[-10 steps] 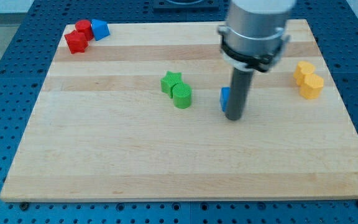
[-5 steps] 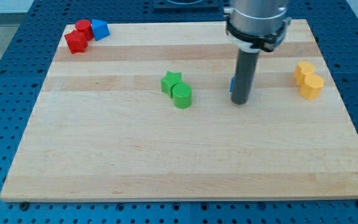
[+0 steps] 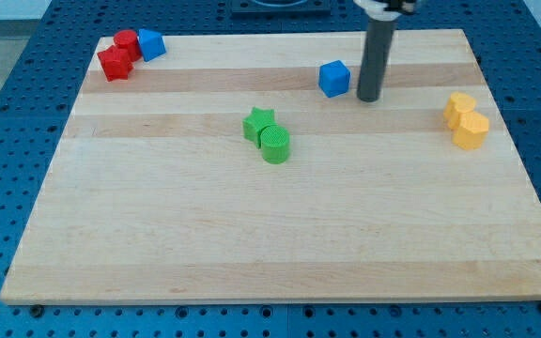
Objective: Push the blue cube close to the red blocks
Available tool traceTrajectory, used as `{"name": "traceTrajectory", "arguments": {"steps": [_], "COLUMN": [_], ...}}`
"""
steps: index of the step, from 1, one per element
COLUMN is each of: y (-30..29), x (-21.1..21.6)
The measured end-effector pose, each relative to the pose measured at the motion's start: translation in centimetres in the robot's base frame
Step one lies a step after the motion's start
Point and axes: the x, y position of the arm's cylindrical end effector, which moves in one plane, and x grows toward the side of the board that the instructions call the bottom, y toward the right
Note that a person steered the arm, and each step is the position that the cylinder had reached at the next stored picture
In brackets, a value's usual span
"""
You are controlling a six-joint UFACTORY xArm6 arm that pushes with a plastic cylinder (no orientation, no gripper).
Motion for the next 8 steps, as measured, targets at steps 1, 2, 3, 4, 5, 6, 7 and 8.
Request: {"name": "traceTrajectory", "arguments": {"steps": [1,2,3,4,5,6,7,8], "y": [-0.2,-4.1,-9.1,-12.5,-10.6,-8.6,-8.9,-12.7], "x": [-2.4,-4.2,-4.2,-4.2,-4.2,-2.1,0.6,0.4]}}
